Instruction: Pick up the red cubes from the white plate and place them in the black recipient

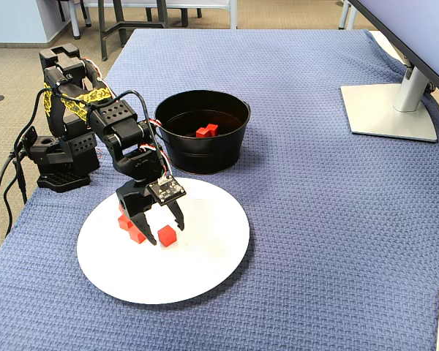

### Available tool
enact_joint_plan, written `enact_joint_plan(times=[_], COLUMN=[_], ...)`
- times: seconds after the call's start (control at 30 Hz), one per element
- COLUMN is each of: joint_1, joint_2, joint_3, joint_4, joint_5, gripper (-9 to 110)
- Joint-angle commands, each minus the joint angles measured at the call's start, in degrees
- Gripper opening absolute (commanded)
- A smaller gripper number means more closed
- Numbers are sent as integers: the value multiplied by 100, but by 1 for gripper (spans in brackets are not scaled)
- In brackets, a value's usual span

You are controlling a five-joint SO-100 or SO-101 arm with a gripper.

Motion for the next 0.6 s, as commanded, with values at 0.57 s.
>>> enact_joint_plan(times=[0.57], joint_1=[-167], joint_2=[176], joint_3=[457], joint_4=[-642], joint_5=[70], gripper=[0])
